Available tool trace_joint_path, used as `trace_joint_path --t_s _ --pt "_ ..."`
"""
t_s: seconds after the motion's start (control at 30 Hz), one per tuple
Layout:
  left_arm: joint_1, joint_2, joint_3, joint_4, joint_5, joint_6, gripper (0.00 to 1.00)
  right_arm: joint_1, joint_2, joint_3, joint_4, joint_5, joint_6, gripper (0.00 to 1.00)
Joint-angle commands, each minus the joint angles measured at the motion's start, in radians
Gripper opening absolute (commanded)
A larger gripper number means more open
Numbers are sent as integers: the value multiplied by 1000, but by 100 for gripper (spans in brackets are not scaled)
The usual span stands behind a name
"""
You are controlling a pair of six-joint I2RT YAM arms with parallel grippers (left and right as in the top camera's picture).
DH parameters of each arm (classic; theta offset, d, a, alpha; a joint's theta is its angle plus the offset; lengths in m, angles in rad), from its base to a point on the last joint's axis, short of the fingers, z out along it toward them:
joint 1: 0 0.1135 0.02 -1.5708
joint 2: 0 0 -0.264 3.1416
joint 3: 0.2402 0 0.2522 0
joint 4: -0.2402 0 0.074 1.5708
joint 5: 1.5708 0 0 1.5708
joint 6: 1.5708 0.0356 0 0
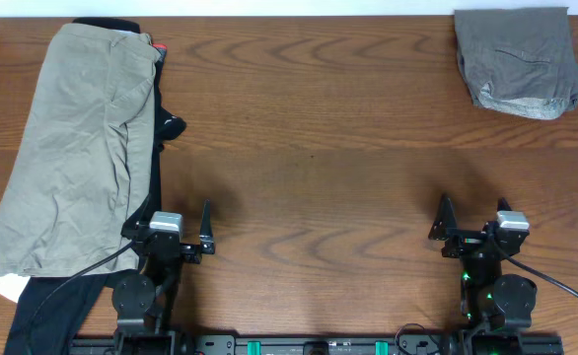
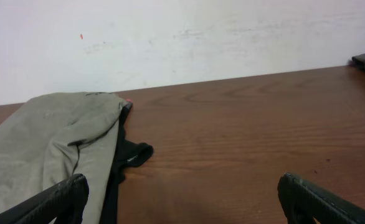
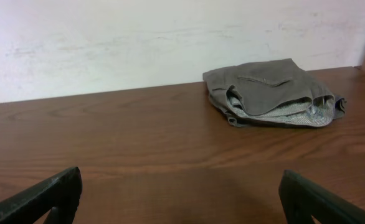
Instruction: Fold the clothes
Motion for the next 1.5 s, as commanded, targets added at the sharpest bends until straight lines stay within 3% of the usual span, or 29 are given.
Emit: trace_joint_path --t_s 0.0,1.47 --pt "5 -7 -14 -38 11 -5 98 19 -6 -3 -2 10 4 99" --pt "5 -7 -14 -38 11 -5 98 19 -6 -3 -2 10 4 99"
